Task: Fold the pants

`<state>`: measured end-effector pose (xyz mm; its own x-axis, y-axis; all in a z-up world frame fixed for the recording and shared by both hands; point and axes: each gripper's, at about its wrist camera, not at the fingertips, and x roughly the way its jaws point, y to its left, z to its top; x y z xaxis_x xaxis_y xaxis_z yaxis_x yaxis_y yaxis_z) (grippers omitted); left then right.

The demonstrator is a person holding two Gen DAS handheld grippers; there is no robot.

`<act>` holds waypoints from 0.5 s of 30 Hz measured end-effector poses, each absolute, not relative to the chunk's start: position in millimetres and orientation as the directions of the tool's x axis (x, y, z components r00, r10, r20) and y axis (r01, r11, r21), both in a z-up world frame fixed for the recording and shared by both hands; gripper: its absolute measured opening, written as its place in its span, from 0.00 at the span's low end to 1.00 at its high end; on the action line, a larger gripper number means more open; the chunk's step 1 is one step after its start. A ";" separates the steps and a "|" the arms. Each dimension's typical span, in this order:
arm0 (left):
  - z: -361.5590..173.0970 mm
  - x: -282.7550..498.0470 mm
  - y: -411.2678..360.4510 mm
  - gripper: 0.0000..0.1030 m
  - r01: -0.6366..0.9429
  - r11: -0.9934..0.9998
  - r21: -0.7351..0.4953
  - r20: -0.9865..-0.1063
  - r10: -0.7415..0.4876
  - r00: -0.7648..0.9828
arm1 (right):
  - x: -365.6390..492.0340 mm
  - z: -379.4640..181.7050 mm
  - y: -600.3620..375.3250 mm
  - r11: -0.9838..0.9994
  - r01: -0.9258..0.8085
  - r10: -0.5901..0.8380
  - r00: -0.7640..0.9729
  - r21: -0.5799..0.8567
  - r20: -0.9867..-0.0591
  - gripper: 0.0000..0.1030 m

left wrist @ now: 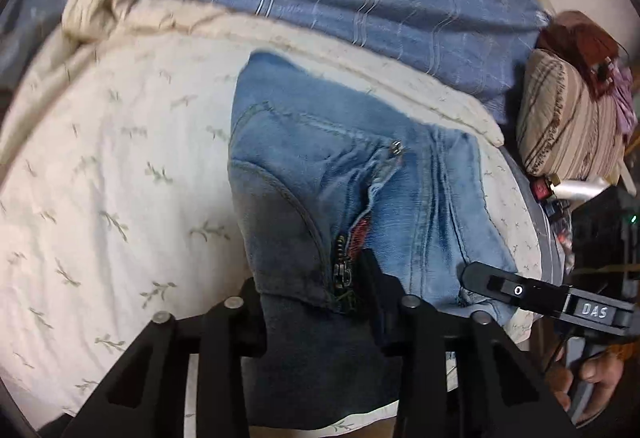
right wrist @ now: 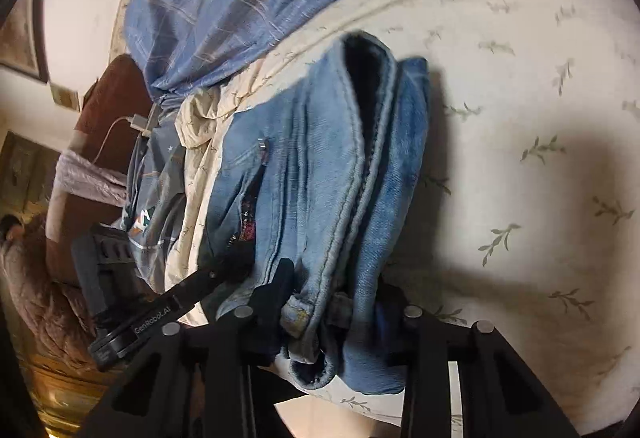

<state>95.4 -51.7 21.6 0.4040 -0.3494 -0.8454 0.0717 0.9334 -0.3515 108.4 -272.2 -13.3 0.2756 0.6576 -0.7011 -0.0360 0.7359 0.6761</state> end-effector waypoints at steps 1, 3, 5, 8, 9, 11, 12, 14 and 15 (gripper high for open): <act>28.3 94.3 -52.8 0.35 0.083 0.935 -0.345 -0.840 -0.347 0.417 | 105.6 -5.8 -271.0 0.737 -0.055 0.658 0.283 0.673 -0.698 0.34; 44.2 91.4 -50.7 0.34 0.105 0.936 -0.336 -0.825 -0.346 0.446 | 103.0 12.7 -269.7 0.739 -0.088 0.658 0.311 0.668 -0.686 0.34; 62.6 94.7 -49.6 0.34 0.123 0.937 -0.328 -0.806 -0.346 0.481 | 105.3 31.3 -265.4 0.740 -0.120 0.658 0.333 0.662 -0.675 0.34; 91.2 109.3 -54.4 0.34 0.141 0.936 -0.323 -0.770 -0.346 0.537 | 113.8 61.4 -260.4 0.741 -0.167 0.659 0.366 0.651 -0.657 0.34; 100.4 115.5 -57.2 0.34 0.150 0.937 -0.315 -0.756 -0.343 0.558 | 118.3 74.2 -258.8 0.741 -0.186 0.659 0.383 0.645 -0.647 0.34; 120.5 124.6 -53.9 0.34 0.165 0.939 -0.301 -0.730 -0.338 0.594 | 126.0 96.3 -255.1 0.741 -0.220 0.660 0.410 0.634 -0.629 0.34; 130.1 131.0 -51.1 0.34 0.168 0.939 -0.299 -0.717 -0.337 0.610 | 131.7 108.5 -252.9 0.740 -0.236 0.662 0.424 0.630 -0.618 0.34; 140.9 143.7 -48.3 0.34 0.174 0.940 -0.295 -0.699 -0.336 0.632 | 140.7 127.3 -249.2 0.741 -0.263 0.661 0.444 0.617 -0.605 0.34; 143.6 151.1 -47.1 0.34 0.175 0.940 -0.294 -0.691 -0.336 0.640 | 145.4 134.5 -248.8 0.742 -0.274 0.661 0.453 0.612 -0.598 0.34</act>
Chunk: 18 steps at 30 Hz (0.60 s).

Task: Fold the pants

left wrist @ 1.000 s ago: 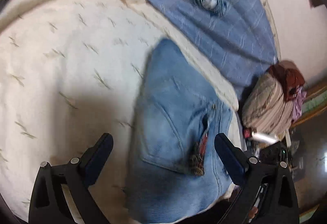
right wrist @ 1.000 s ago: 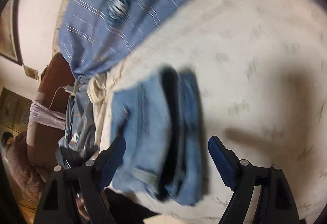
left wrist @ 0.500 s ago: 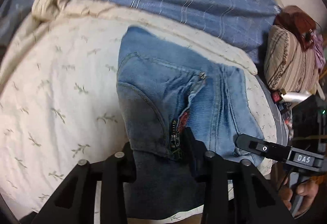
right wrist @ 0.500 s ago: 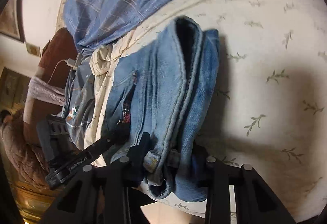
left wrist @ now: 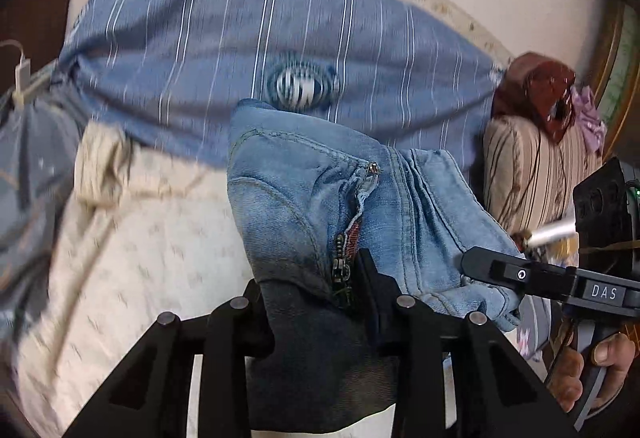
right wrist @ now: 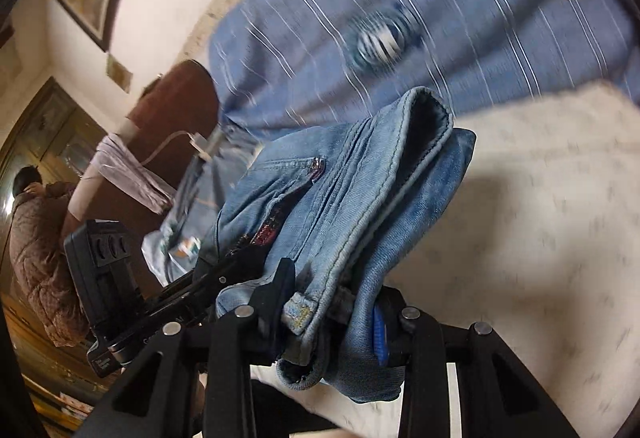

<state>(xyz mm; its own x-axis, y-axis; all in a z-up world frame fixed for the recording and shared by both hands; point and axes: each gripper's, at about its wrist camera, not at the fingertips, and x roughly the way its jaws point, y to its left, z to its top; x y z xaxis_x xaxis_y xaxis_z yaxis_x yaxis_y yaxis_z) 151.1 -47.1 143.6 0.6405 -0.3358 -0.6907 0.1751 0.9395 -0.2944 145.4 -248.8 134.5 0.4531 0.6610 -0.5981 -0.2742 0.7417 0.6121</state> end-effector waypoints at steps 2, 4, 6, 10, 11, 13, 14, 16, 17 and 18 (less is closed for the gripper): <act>148.5 161.3 -43.6 0.34 0.176 0.941 -0.291 -0.678 -0.332 0.655 | 157.7 144.3 -245.9 0.743 -0.288 0.659 0.470 0.604 -0.587 0.34; 147.9 173.2 -41.4 0.34 0.174 0.941 -0.291 -0.671 -0.330 0.663 | 168.9 148.2 -243.3 0.745 -0.298 0.657 0.477 0.597 -0.583 0.34; 143.8 182.9 -39.0 0.34 0.171 0.941 -0.292 -0.673 -0.329 0.663 | 178.7 146.8 -241.8 0.748 -0.304 0.656 0.480 0.591 -0.583 0.34; 128.1 194.2 -39.0 0.34 0.162 0.938 -0.307 -0.681 -0.336 0.651 | 191.8 133.5 -241.3 0.759 -0.305 0.645 0.474 0.575 -0.600 0.34; 121.8 195.9 -40.0 0.35 0.160 0.938 -0.309 -0.685 -0.336 0.646 | 194.9 127.7 -241.4 0.763 -0.301 0.640 0.472 0.572 -0.606 0.34; 108.0 198.9 -41.7 0.35 0.153 0.937 -0.315 -0.694 -0.337 0.636 | 199.0 115.2 -242.3 0.775 -0.294 0.628 0.468 0.560 -0.622 0.34; 97.3 200.7 -41.9 0.35 0.148 0.935 -0.323 -0.700 -0.341 0.627 | 201.5 107.2 -242.4 0.779 -0.288 0.622 0.463 0.557 -0.631 0.34; 79.4 203.0 -42.3 0.35 0.136 0.932 -0.336 -0.713 -0.346 0.610 | 205.6 89.3 -244.6 0.784 -0.273 0.616 0.452 0.557 -0.646 0.34; 68.6 203.9 -42.7 0.35 0.129 0.931 -0.340 -0.721 -0.347 0.600 | 207.8 78.8 -245.8 0.786 -0.264 0.613 0.445 0.558 -0.653 0.34; 60.0 204.7 -42.8 0.35 0.121 0.932 -0.343 -0.728 -0.345 0.593 | 209.9 69.3 -247.0 0.789 -0.255 0.610 0.440 0.560 -0.659 0.34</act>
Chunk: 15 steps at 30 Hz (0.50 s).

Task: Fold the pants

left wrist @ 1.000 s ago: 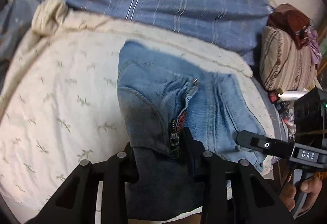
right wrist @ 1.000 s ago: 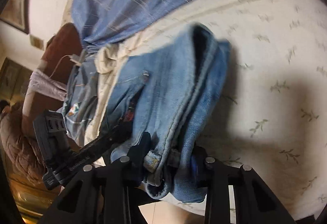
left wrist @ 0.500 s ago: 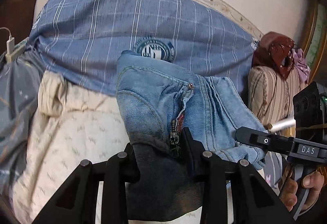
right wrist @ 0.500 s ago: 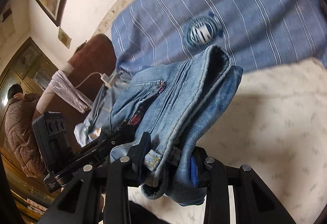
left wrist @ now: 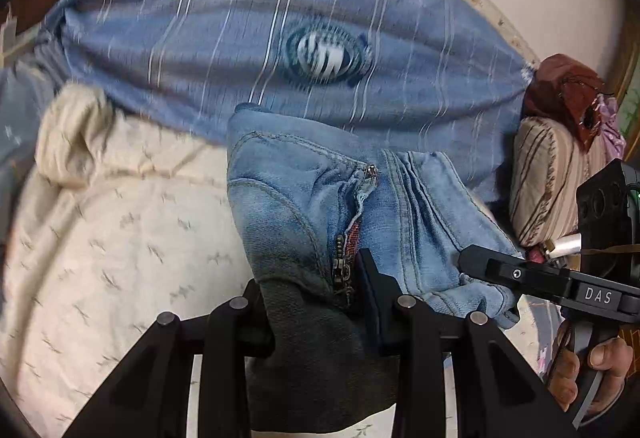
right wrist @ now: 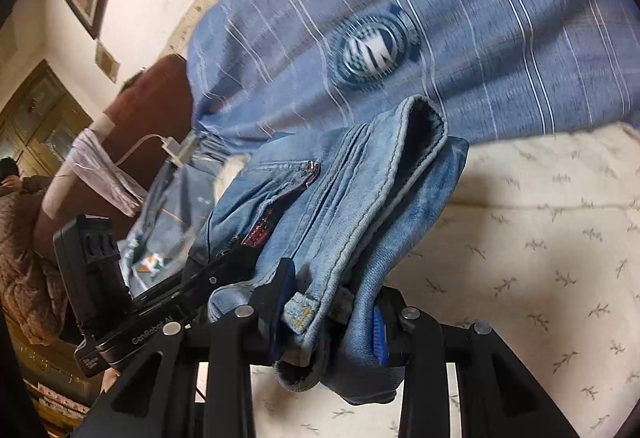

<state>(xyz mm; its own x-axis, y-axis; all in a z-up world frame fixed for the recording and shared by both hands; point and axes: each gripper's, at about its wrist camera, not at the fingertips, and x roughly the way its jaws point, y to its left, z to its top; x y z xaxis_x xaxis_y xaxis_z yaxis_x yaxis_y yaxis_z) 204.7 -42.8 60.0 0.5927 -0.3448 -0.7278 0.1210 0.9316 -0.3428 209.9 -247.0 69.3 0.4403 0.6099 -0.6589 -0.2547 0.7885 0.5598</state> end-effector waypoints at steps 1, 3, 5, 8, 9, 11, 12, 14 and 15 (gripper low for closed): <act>46.3 205.5 -43.2 0.36 0.106 0.933 -0.344 -0.741 -0.339 0.579 | 211.9 58.5 -247.8 0.790 -0.247 0.608 0.432 0.561 -0.666 0.34; 25.8 206.5 -43.7 0.37 0.080 0.934 -0.349 -0.764 -0.333 0.553 | 214.7 33.3 -248.6 0.793 -0.229 0.605 0.411 0.565 -0.682 0.34; 0.4 206.3 -43.6 0.44 0.040 0.938 -0.344 -0.807 -0.317 0.499 | 216.8 9.7 -249.4 0.798 -0.197 0.596 0.387 0.569 -0.703 0.34; -7.7 197.4 -34.0 0.60 0.009 0.927 -0.376 -0.795 -0.328 0.510 | 213.9 -20.5 -254.2 0.817 -0.155 0.570 0.363 0.556 -0.737 0.41; -5.2 195.5 -32.0 0.62 0.005 0.924 -0.382 -0.799 -0.333 0.501 | 212.0 -23.2 -257.3 0.819 -0.148 0.567 0.365 0.555 -0.739 0.45; 6.8 189.6 -28.1 0.62 0.005 0.923 -0.384 -0.795 -0.333 0.507 | 209.4 -18.3 -264.3 0.829 -0.132 0.549 0.373 0.543 -0.748 0.54; 15.7 184.6 -25.3 0.62 0.005 0.925 -0.380 -0.791 -0.328 0.516 | 207.8 -10.8 -266.9 0.835 -0.134 0.540 0.388 0.534 -0.747 0.54; 26.2 175.5 -20.8 0.62 0.008 0.922 -0.388 -0.767 -0.327 0.552 | 203.8 12.6 -273.7 0.840 -0.139 0.526 0.445 0.525 -0.724 0.55; 32.6 170.4 -19.3 0.62 0.016 0.925 -0.380 -0.745 -0.317 0.587 | 200.6 24.4 -276.0 0.828 -0.147 0.539 0.478 0.542 -0.693 0.55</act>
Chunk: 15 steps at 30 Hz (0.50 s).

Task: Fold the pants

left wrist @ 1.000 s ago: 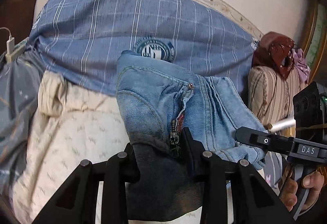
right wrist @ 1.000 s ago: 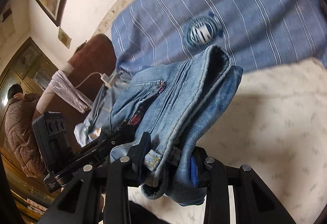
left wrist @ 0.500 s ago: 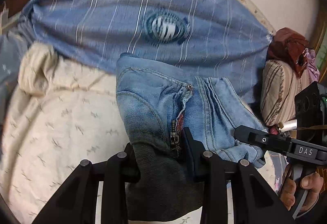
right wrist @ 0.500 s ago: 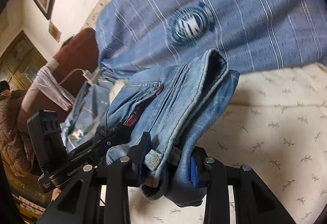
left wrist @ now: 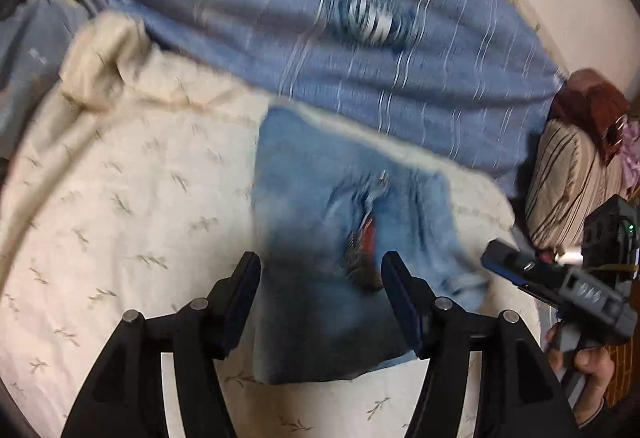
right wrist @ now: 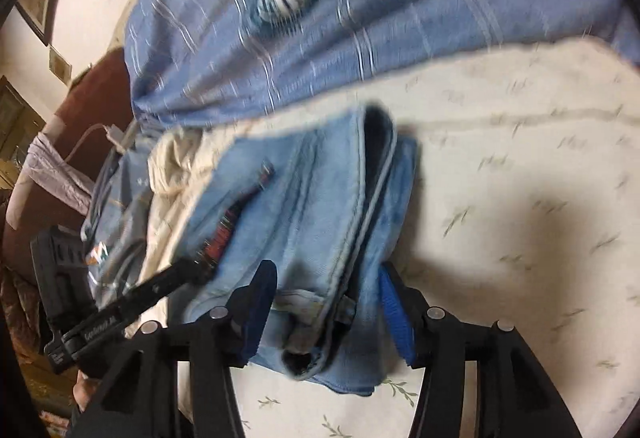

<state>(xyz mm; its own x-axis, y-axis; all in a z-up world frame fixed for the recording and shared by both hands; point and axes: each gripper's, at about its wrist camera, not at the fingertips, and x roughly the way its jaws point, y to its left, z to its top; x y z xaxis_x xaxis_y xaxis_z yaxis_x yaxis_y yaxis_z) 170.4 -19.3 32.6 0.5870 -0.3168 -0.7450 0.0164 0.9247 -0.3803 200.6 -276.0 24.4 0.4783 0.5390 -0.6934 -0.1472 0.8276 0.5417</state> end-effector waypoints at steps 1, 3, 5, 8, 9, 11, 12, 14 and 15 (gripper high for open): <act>40.9 163.4 -21.6 0.63 0.031 0.931 -0.364 -0.726 -0.305 0.617 | 198.9 31.4 -278.2 0.816 -0.154 0.551 0.498 0.558 -0.669 0.55; 43.3 159.5 -26.5 0.66 0.045 0.938 -0.345 -0.722 -0.296 0.625 | 193.7 46.2 -276.9 0.780 -0.184 0.595 0.516 0.598 -0.617 0.55; 27.3 162.3 -35.9 0.67 0.050 0.955 -0.291 -0.776 -0.266 0.572 | 191.0 44.0 -264.7 0.748 -0.222 0.643 0.479 0.626 -0.598 0.57; -14.0 169.0 -46.3 0.73 0.037 0.973 -0.226 -0.869 -0.219 0.444 | 195.7 -6.0 -242.7 0.814 -0.184 0.580 0.327 0.551 -0.746 0.58; -14.8 165.8 -44.2 0.74 0.031 0.969 -0.246 -0.853 -0.232 0.468 | 197.5 -19.6 -240.2 0.833 -0.168 0.552 0.309 0.527 -0.774 0.57; -5.7 162.8 -38.7 0.73 0.020 0.965 -0.262 -0.844 -0.239 0.480 | 195.3 -11.7 -237.7 0.846 -0.199 0.534 0.338 0.495 -0.775 0.55; -0.2 161.9 -36.0 0.73 0.016 0.962 -0.273 -0.836 -0.245 0.490 | 196.5 -4.1 -235.0 0.851 -0.211 0.526 0.335 0.481 -0.782 0.55; 17.1 155.1 -29.0 0.73 0.025 0.952 -0.305 -0.794 -0.268 0.546 | 203.3 16.9 -233.7 0.853 -0.231 0.522 0.354 0.468 -0.776 0.55; 20.7 151.9 -27.8 0.75 0.029 0.951 -0.306 -0.777 -0.267 0.570 | 207.4 28.6 -235.7 0.846 -0.241 0.533 0.378 0.475 -0.757 0.55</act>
